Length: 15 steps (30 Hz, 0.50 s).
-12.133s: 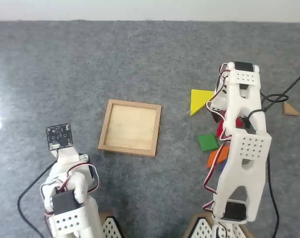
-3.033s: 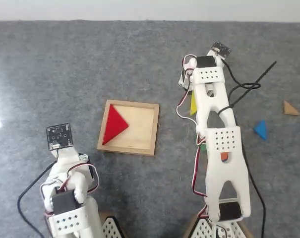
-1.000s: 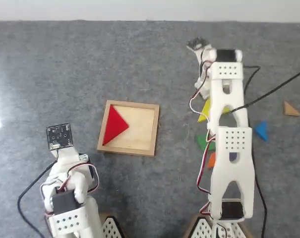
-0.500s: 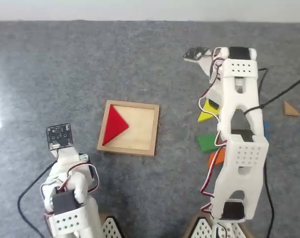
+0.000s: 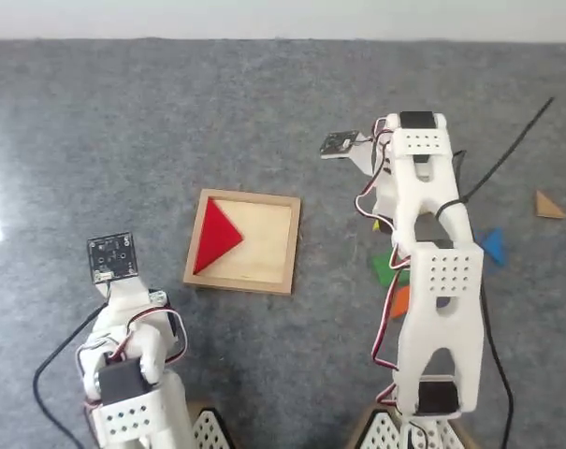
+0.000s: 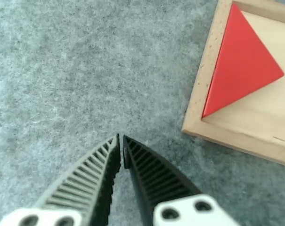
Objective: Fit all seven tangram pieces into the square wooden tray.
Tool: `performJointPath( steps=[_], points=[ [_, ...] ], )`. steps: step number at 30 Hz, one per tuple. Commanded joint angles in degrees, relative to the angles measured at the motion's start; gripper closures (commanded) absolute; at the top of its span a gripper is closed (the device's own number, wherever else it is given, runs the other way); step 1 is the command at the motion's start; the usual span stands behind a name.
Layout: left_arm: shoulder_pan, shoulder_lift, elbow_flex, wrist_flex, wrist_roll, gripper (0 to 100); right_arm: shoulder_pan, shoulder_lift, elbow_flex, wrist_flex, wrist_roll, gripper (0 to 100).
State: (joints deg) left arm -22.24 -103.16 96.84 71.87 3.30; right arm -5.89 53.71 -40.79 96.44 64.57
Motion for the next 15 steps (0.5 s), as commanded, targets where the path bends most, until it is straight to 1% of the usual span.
performJointPath(
  steps=[1, 3, 6, 9, 15],
  points=[
    [-0.26, -0.97, -0.4, 0.44, -0.35, 99, -1.71, 0.66, -0.35, -2.07, 1.23, 58.4],
    [-0.26, -0.97, -0.4, 0.44, -0.35, 99, -2.15, 0.84, -0.35, -2.51, 1.41, 61.2],
    [-0.26, -0.97, -0.4, 0.44, -0.35, 99, -2.15, 0.92, -0.35, -2.77, 6.33, 66.1],
    [-0.26, -0.97, -0.4, 0.44, -0.35, 99, -1.71, 0.75, -0.35, -2.77, 7.38, 70.1],
    [-0.26, -0.97, -0.4, 0.44, -0.35, 99, -1.1, -0.13, -0.35, -2.33, 7.38, 70.7]
  ],
)
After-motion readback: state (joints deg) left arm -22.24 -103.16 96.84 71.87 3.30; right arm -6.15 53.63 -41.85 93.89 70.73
